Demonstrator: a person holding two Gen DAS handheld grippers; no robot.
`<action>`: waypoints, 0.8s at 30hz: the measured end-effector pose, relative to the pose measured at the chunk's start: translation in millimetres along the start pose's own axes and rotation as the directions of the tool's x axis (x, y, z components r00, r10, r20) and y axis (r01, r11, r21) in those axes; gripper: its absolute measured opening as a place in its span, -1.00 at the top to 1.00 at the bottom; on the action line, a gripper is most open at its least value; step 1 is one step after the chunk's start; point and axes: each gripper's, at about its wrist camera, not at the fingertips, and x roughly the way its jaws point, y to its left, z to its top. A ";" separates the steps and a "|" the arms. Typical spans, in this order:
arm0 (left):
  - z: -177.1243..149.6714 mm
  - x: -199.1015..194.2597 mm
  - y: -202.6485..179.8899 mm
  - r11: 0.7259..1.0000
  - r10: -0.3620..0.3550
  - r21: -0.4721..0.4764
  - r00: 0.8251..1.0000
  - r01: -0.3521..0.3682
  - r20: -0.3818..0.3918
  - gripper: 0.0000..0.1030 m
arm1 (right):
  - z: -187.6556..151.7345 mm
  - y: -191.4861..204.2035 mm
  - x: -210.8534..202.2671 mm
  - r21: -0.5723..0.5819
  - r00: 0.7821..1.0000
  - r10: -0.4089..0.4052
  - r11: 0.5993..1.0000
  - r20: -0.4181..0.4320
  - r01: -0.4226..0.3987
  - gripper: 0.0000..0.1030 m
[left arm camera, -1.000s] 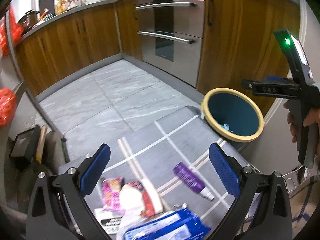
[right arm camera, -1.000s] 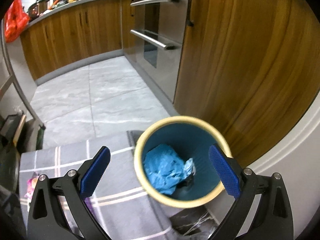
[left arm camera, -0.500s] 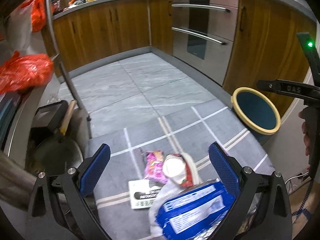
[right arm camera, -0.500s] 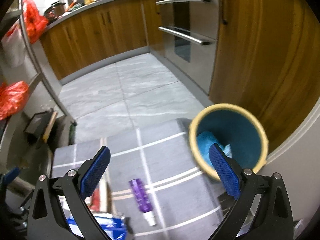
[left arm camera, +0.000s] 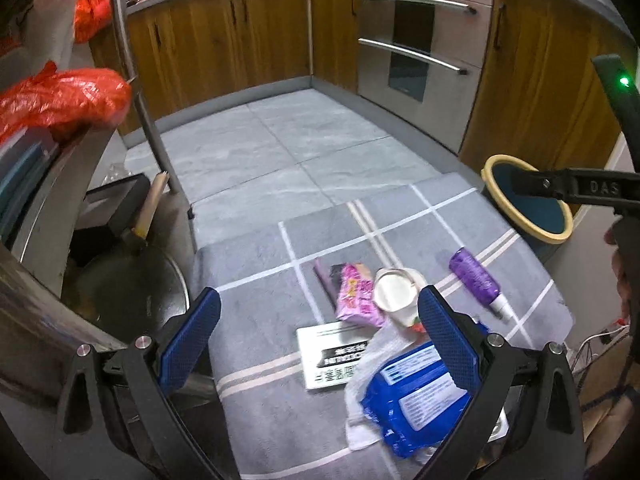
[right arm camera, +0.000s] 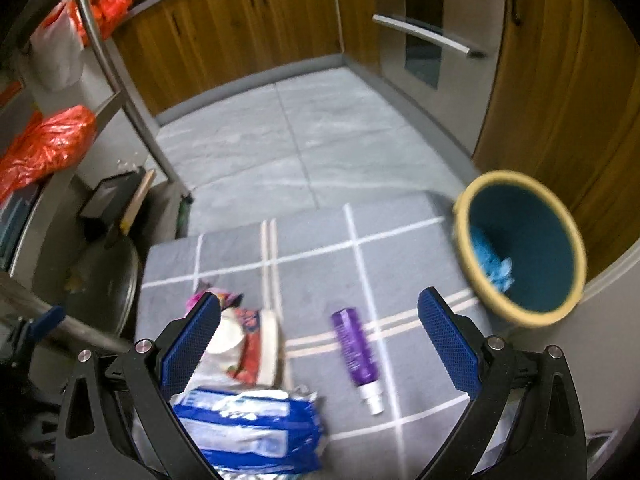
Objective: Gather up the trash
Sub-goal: 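Move both open tools back toward the wrappers and wipes pack on the mat, then grasp the white paper cup with the right tool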
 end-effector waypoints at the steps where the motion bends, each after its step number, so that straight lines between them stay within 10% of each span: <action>1: -1.2 1.7 2.8 1.000 -0.006 -0.012 1.000 0.006 -0.007 -0.89 | -1.5 2.5 2.0 0.003 1.000 0.005 1.000 -0.010 -0.005 -0.90; 18: -1.2 6.5 43.0 0.990 0.031 -0.138 0.999 -0.035 -0.034 -0.89 | -48.2 92.3 79.3 -0.340 0.986 0.001 0.938 -0.167 -0.059 -0.85; 24: -2.6 18.2 45.3 0.991 0.026 -0.127 0.997 -0.034 -0.070 -0.89 | -55.8 95.8 96.6 -0.377 0.975 -0.012 0.923 -0.221 -0.074 -0.49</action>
